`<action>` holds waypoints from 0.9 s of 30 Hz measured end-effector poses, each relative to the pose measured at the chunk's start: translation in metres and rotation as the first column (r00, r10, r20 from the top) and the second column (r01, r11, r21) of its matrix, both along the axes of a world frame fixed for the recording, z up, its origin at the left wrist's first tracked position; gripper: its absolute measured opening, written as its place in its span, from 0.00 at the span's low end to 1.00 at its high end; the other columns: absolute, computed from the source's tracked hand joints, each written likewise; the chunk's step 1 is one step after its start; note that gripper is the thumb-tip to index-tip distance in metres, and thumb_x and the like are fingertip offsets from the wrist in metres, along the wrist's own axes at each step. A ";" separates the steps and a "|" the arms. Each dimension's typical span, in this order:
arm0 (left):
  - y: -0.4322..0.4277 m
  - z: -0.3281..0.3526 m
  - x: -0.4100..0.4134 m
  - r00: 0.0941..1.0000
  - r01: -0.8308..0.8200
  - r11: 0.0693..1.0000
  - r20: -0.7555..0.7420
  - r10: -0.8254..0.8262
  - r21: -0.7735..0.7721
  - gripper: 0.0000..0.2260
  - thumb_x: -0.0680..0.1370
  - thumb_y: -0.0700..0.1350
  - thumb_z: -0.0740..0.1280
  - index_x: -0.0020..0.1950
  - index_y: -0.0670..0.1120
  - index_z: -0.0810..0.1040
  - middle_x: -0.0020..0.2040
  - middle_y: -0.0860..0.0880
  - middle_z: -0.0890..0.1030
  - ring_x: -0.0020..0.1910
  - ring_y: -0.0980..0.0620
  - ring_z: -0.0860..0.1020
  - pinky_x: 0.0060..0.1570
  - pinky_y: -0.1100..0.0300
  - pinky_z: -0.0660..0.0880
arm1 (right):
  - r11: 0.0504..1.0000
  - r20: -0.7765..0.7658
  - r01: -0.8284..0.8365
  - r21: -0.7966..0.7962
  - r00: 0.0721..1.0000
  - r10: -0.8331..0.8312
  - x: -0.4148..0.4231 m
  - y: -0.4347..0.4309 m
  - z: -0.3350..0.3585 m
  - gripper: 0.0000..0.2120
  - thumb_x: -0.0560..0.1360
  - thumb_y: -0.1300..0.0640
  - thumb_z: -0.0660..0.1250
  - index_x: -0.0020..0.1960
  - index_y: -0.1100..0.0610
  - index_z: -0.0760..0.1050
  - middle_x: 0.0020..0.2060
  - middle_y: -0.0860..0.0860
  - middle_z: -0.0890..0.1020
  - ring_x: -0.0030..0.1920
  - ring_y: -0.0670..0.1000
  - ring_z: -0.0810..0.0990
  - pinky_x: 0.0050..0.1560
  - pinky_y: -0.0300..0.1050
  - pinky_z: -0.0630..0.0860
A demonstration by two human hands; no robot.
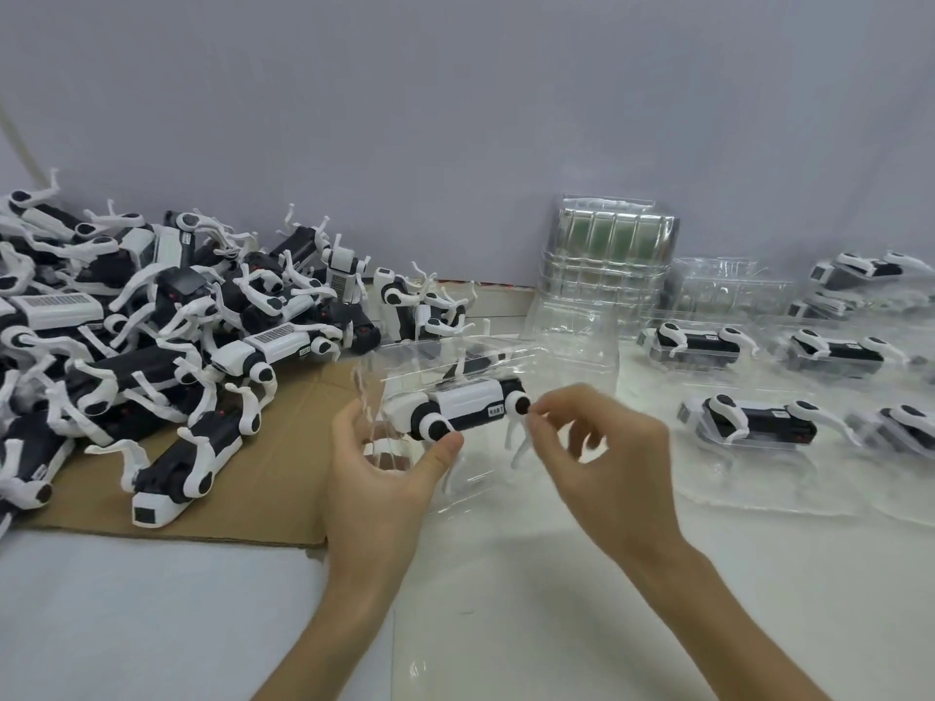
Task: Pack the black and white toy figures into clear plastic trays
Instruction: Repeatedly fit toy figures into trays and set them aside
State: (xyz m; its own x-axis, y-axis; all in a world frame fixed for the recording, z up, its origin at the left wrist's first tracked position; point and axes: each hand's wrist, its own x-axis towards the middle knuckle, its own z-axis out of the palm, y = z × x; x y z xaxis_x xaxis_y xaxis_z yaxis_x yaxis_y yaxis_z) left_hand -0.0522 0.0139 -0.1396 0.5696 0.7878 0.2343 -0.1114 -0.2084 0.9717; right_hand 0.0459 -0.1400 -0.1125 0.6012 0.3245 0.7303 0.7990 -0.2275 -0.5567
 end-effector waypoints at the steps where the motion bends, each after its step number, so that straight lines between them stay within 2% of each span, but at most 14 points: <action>1: -0.002 -0.001 0.000 1.000 -0.029 0.999 0.005 0.029 0.014 0.38 0.61 0.60 0.79 0.67 0.53 0.70 0.53 0.56 0.81 0.44 0.57 0.82 0.49 0.51 0.80 | 0.996 -0.017 -0.060 -0.066 0.998 0.059 -0.004 0.002 -0.002 0.07 0.73 0.58 0.71 0.48 0.47 0.81 0.38 0.38 0.81 0.31 0.44 0.76 0.38 0.30 0.69; 2: -0.003 -0.001 0.000 0.998 -0.057 0.998 0.011 0.056 0.029 0.38 0.61 0.60 0.78 0.68 0.53 0.70 0.54 0.56 0.81 0.46 0.57 0.81 0.51 0.50 0.79 | 0.976 -0.054 -0.119 -0.182 0.992 0.111 -0.009 0.005 -0.004 0.09 0.74 0.57 0.69 0.51 0.46 0.82 0.43 0.36 0.82 0.31 0.40 0.76 0.39 0.31 0.70; 4: -0.004 -0.002 -0.001 0.993 -0.115 0.991 0.017 0.114 0.070 0.39 0.61 0.62 0.77 0.68 0.53 0.68 0.54 0.57 0.79 0.49 0.56 0.80 0.52 0.51 0.78 | 0.864 -0.108 -0.189 -0.466 0.982 0.157 -0.013 0.007 -0.008 0.19 0.76 0.55 0.66 0.64 0.40 0.77 0.56 0.36 0.80 0.35 0.31 0.73 0.45 0.36 0.71; 5: -0.004 -0.002 -0.002 0.991 -0.136 0.986 0.017 0.135 0.095 0.39 0.61 0.63 0.76 0.68 0.54 0.67 0.54 0.58 0.78 0.50 0.56 0.79 0.51 0.53 0.77 | 0.796 -0.111 -0.194 -0.573 0.981 0.160 -0.014 0.008 -0.011 0.23 0.77 0.54 0.64 0.69 0.37 0.71 0.62 0.36 0.77 0.36 0.30 0.72 0.48 0.38 0.72; 7: -0.004 -0.002 -0.003 0.989 -0.148 0.982 0.024 0.146 0.119 0.40 0.61 0.64 0.76 0.69 0.56 0.66 0.53 0.58 0.76 0.49 0.56 0.78 0.48 0.58 0.76 | 0.706 -0.105 -0.175 -0.686 0.984 0.141 -0.015 0.007 -0.012 0.28 0.78 0.53 0.61 0.74 0.33 0.60 0.71 0.37 0.69 0.40 0.37 0.75 0.53 0.43 0.73; 10: -0.004 -0.001 -0.003 0.990 -0.141 0.983 0.043 0.137 0.118 0.38 0.60 0.65 0.75 0.66 0.59 0.66 0.53 0.60 0.76 0.47 0.61 0.78 0.44 0.67 0.73 | 0.648 -0.111 -0.161 -0.744 0.987 0.118 -0.014 0.008 -0.011 0.31 0.79 0.53 0.59 0.76 0.31 0.52 0.77 0.41 0.62 0.48 0.47 0.80 0.57 0.46 0.72; 13: -0.004 -0.002 -0.003 0.992 -0.114 0.987 0.059 0.108 0.116 0.38 0.60 0.64 0.75 0.67 0.55 0.68 0.54 0.59 0.77 0.48 0.61 0.79 0.42 0.72 0.73 | 0.619 -0.105 -0.159 -0.769 0.987 0.124 -0.012 0.006 -0.012 0.31 0.80 0.53 0.58 0.76 0.30 0.50 0.79 0.44 0.58 0.46 0.50 0.81 0.56 0.46 0.72; 15: -0.001 -0.004 -0.002 0.994 -0.093 0.989 0.064 0.085 0.119 0.40 0.61 0.63 0.76 0.69 0.53 0.68 0.55 0.57 0.78 0.49 0.59 0.79 0.43 0.70 0.73 | 0.601 -0.096 -0.157 -0.784 0.986 0.133 -0.012 0.006 -0.012 0.30 0.81 0.50 0.57 0.76 0.30 0.48 0.80 0.45 0.56 0.46 0.53 0.82 0.55 0.47 0.73; 18: 0.002 -0.004 -0.003 0.995 -0.072 0.989 0.072 0.063 0.129 0.39 0.63 0.62 0.79 0.69 0.52 0.69 0.55 0.56 0.79 0.49 0.56 0.80 0.46 0.63 0.75 | 0.582 -0.089 -0.158 -0.798 0.985 0.147 -0.010 0.006 -0.013 0.29 0.82 0.49 0.57 0.75 0.31 0.48 0.80 0.46 0.54 0.48 0.56 0.82 0.55 0.50 0.74; 21: 0.001 -0.004 -0.003 0.997 -0.021 0.990 0.081 0.010 0.140 0.37 0.64 0.59 0.80 0.68 0.53 0.70 0.55 0.56 0.80 0.49 0.59 0.81 0.46 0.65 0.77 | 0.547 -0.066 -0.138 -0.825 0.987 0.150 -0.010 0.004 -0.014 0.27 0.81 0.50 0.58 0.74 0.32 0.51 0.80 0.49 0.53 0.51 0.59 0.81 0.51 0.51 0.75; 23: -0.002 -0.005 -0.003 0.996 0.031 0.988 0.077 -0.043 0.152 0.36 0.64 0.57 0.81 0.68 0.54 0.70 0.55 0.57 0.80 0.49 0.59 0.81 0.44 0.66 0.78 | 0.505 -0.040 -0.118 -0.855 0.986 0.162 -0.015 0.006 -0.017 0.26 0.80 0.52 0.59 0.73 0.35 0.53 0.79 0.54 0.55 0.49 0.62 0.81 0.44 0.50 0.72; 25: -0.007 -0.006 -0.003 0.996 0.069 0.978 0.045 -0.079 0.195 0.35 0.64 0.56 0.80 0.68 0.57 0.69 0.56 0.57 0.79 0.50 0.57 0.81 0.43 0.63 0.79 | 0.469 -0.031 -0.104 -0.877 0.986 0.162 -0.020 0.010 -0.024 0.29 0.80 0.53 0.58 0.74 0.36 0.50 0.78 0.58 0.55 0.46 0.63 0.80 0.40 0.48 0.67; 27: -0.008 -0.008 -0.001 0.996 0.069 0.969 0.036 -0.080 0.237 0.36 0.65 0.54 0.81 0.69 0.57 0.68 0.57 0.56 0.79 0.50 0.57 0.81 0.44 0.66 0.78 | 0.466 -0.034 -0.099 -0.879 0.989 0.146 -0.024 0.012 -0.029 0.30 0.80 0.52 0.57 0.76 0.38 0.46 0.78 0.59 0.53 0.45 0.63 0.79 0.39 0.47 0.65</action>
State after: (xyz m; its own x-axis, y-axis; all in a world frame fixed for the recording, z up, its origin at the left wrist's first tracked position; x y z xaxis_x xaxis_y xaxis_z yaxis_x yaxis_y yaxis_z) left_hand -0.0536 0.0055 -0.1475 0.6095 0.6632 0.4344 -0.1778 -0.4196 0.8901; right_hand 0.0223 -0.1277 -0.1410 0.4801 0.8762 0.0409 0.8751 -0.4752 -0.0917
